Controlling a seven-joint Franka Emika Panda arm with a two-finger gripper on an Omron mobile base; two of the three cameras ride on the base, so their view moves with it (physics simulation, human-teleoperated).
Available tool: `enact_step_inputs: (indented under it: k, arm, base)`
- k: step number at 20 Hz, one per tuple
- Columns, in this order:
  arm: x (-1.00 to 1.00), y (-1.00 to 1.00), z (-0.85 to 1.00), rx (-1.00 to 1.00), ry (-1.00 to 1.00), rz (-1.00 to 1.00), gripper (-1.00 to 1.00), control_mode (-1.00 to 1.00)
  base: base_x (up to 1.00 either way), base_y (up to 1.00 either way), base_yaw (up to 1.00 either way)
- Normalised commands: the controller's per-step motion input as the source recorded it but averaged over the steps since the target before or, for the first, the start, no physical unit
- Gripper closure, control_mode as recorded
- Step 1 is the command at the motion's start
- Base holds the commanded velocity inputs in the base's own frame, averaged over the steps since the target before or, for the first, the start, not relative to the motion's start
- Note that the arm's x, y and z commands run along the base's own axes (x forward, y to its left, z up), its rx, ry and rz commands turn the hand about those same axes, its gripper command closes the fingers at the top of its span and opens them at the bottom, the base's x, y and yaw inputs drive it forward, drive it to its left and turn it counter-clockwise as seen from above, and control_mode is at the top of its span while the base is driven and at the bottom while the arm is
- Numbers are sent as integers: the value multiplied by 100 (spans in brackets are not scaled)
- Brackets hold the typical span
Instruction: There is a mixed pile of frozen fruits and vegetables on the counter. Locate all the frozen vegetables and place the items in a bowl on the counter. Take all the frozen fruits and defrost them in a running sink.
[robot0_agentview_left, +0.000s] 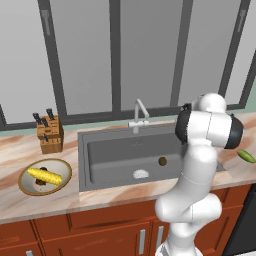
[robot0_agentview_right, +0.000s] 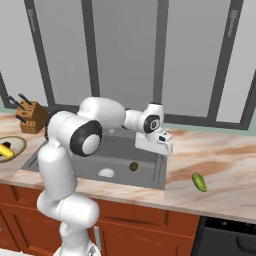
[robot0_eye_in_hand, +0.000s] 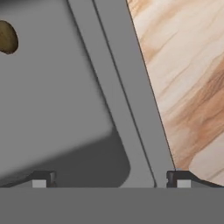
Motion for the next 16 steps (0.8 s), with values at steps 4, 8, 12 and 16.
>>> enact_step_inputs:
  k: [4,8,12,16]
  arm:
    - [-32,-46,6,-7,1,-5,-100,-100]
    - [-32,-43,31,-15,-2,6,-100,-100]
    - [-38,-48,21,-9,-1,13,-100,-100]
    - [-43,-57,0,3,0,11,-100,-100]
  base:
    - [0,0,0]
    - [0,0,0]
    - [0,0,0]
    - [0,0,0]
